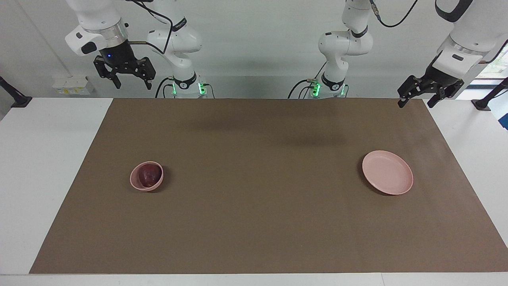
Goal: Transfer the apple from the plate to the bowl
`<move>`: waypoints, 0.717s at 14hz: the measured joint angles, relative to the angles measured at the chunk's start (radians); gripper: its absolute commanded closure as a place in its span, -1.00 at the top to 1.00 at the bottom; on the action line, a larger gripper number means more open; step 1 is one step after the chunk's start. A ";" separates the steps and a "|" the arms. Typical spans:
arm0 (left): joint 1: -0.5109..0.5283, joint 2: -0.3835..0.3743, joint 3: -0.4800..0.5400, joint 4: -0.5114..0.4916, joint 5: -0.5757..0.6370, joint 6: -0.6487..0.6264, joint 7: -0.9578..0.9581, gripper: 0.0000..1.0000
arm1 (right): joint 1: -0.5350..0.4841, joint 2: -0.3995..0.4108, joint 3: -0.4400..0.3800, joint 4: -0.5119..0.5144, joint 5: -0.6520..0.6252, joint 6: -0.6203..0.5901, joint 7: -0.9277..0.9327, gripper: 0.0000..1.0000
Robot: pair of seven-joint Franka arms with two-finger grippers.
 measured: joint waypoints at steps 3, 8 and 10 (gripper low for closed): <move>0.000 0.000 0.000 0.000 0.000 0.000 0.000 1.00 | -0.003 0.000 -0.001 0.001 0.008 -0.002 0.000 1.00; 0.000 0.000 0.000 0.000 0.000 0.000 0.000 1.00 | -0.003 -0.001 -0.002 0.009 0.011 0.000 0.000 1.00; 0.000 0.000 0.000 0.000 0.000 0.000 0.000 1.00 | -0.004 -0.001 -0.002 0.011 0.011 -0.001 0.000 1.00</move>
